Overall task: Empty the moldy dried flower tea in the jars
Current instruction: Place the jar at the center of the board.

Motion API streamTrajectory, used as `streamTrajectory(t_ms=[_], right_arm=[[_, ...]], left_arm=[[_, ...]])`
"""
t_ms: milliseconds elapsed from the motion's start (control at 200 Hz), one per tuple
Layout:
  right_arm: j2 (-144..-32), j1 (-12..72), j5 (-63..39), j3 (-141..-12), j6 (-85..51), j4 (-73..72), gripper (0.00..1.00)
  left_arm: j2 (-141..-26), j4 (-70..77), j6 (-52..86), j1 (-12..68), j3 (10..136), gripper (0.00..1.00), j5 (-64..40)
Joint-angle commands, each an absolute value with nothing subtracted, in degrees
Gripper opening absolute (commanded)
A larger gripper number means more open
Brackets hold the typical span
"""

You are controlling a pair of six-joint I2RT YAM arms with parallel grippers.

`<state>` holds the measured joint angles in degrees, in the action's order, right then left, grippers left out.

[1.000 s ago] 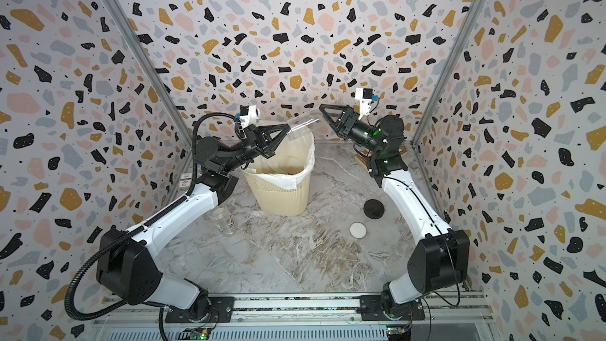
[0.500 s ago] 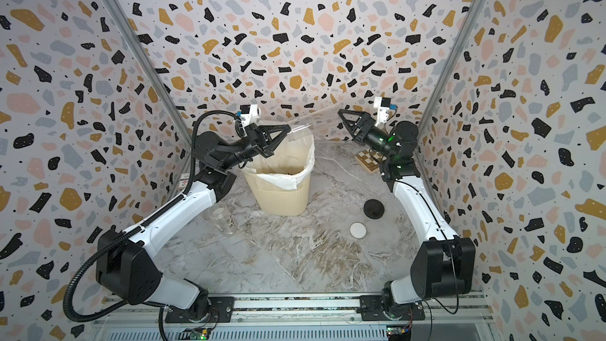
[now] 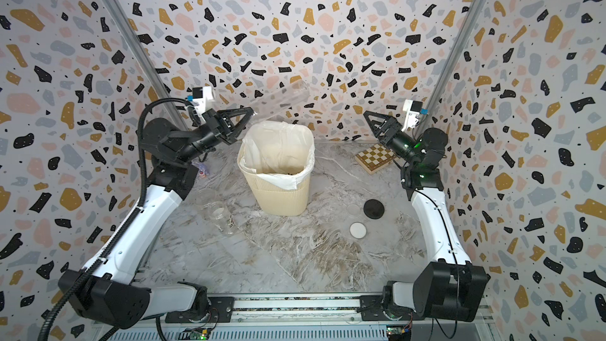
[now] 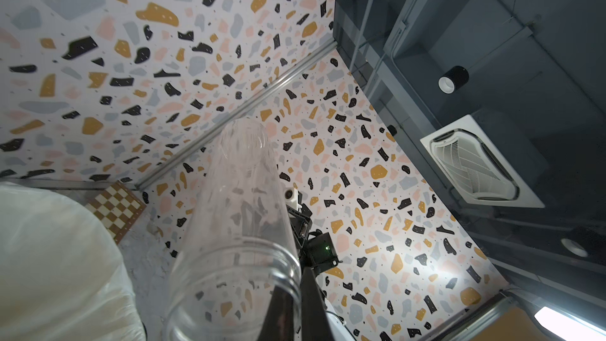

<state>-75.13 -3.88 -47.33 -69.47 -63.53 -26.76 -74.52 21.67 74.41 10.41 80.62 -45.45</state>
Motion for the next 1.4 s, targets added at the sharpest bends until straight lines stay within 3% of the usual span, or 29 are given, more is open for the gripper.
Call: streamTrajectory(t_ms=[0, 305, 506, 846, 1086, 1397], right_arm=[[-73.6, -4.0, -48.3, -68.9, -61.2, -25.0, 1.0], [-73.6, -4.0, -48.4, -69.3, -57.1, -19.9, 1.0], [-74.3, -4.0, -48.6, -69.9, -55.4, -17.7, 1.0], [-74.0, -4.0, -47.9, -68.3, -52.2, -14.0, 1.0], [-74.8, -4.0, -48.8, -66.6, -51.1, -13.1, 1.0], [-75.1, -4.0, -49.7, -64.9, -48.4, -10.8, 1.0]], left_arm=[[-71.0, 11.9, 67.9, 5.2, 85.0, 0.0, -44.9], [-73.6, -37.4, 36.4, -4.3, 108.4, 0.0, -29.5], [-80.5, -44.8, 34.4, -9.0, 109.6, 0.0, -33.3], [-93.3, -60.5, 27.9, -9.4, 114.6, 0.0, -22.8], [-105.0, -69.4, 28.2, -3.0, 122.8, 0.0, -13.9], [-112.2, -78.1, 29.2, 1.4, 125.4, 0.0, -12.4]])
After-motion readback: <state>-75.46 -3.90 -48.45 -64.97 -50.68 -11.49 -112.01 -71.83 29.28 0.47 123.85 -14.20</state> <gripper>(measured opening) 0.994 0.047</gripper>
